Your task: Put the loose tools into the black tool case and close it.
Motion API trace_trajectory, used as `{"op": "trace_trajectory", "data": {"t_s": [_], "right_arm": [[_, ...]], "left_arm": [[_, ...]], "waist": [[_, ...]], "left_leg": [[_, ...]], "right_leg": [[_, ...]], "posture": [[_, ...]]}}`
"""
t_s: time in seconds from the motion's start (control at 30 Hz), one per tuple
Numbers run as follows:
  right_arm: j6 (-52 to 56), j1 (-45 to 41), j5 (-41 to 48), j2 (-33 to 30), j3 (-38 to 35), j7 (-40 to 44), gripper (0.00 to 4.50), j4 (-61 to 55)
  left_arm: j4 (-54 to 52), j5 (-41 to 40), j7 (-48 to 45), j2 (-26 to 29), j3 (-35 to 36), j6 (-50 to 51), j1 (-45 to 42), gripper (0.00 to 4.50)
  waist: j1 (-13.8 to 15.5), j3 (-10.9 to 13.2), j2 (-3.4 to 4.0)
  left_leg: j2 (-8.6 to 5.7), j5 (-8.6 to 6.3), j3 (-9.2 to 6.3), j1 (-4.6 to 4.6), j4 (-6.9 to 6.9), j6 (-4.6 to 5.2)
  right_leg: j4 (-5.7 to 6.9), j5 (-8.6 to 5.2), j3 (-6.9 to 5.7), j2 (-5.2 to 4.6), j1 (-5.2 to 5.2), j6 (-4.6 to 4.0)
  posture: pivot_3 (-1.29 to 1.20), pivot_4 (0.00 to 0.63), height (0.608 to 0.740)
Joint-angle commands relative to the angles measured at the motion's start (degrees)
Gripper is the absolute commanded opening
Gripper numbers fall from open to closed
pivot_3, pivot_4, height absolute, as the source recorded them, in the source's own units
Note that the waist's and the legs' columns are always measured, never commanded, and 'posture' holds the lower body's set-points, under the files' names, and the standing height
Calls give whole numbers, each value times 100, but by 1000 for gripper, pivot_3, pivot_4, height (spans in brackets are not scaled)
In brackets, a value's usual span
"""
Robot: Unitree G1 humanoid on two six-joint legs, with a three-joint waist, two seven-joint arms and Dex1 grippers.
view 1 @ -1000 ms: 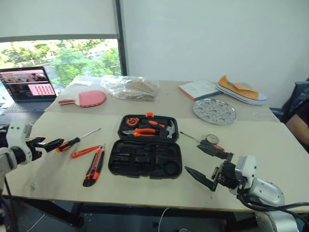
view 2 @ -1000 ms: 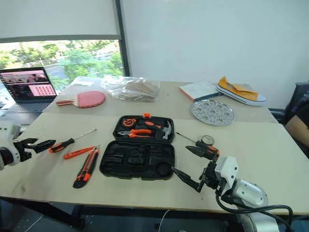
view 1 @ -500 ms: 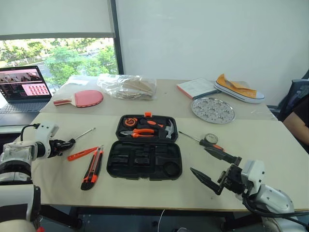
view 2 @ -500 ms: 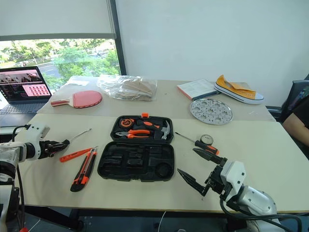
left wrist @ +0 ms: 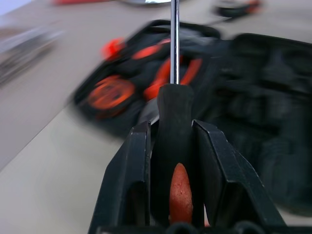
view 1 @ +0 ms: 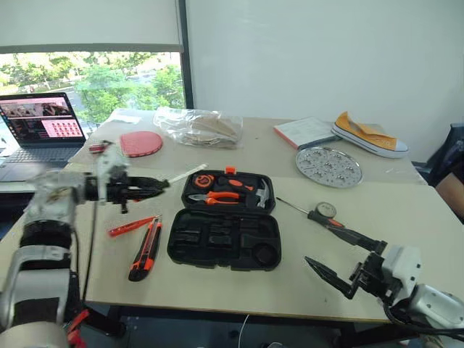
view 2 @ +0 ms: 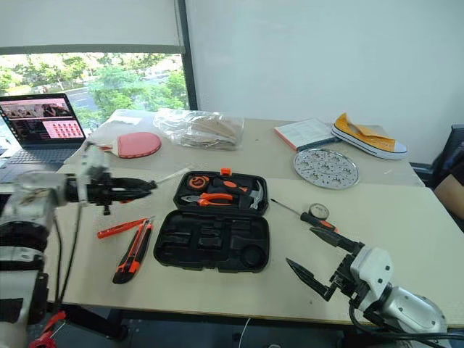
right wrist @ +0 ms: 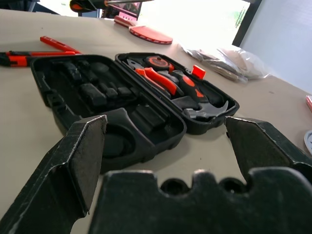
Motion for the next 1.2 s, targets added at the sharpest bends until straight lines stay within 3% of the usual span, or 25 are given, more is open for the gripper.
{"op": "trace_trajectory", "data": {"t_s": [0.03,0.23,0.97,1.03,1.2], "right_arm": [[-156,12,83,-17,-174,67,4500,-13],[-151,141,42,126,-128,-52,4500,-209],[-134,179,-18,231,26,-69,4500,-236],[-123,162,-28,230,62,-61,4500,-222],[-131,237,4,223,67,-28,4500,-217]], "left_arm": [[-696,308,149,-234,-461,215,-34,849],[-334,1384,762,-479,-1269,-329,-40,849],[-95,2106,1334,-625,-1575,-337,-215,849],[-57,2107,1342,-648,-1582,-524,-211,1863],[-300,1396,1342,-779,-1014,-888,-51,3437]], "waist": [[-40,0,0],[-113,0,2],[-16,0,3],[-15,0,3],[40,-5,13]], "left_leg": [[0,-1,2,0,2,2],[12,-16,21,13,4,29],[9,-13,22,12,12,24],[10,-13,22,13,13,24],[5,-25,20,28,15,45]], "right_leg": [[0,1,3,0,1,2],[6,2,28,14,-3,4],[8,3,28,11,0,5],[7,3,28,11,0,5],[7,2,28,-1,13,5]], "posture": [[0,150,740],[0,150,740],[0,150,740],[0,150,740],[0,150,740]]}}
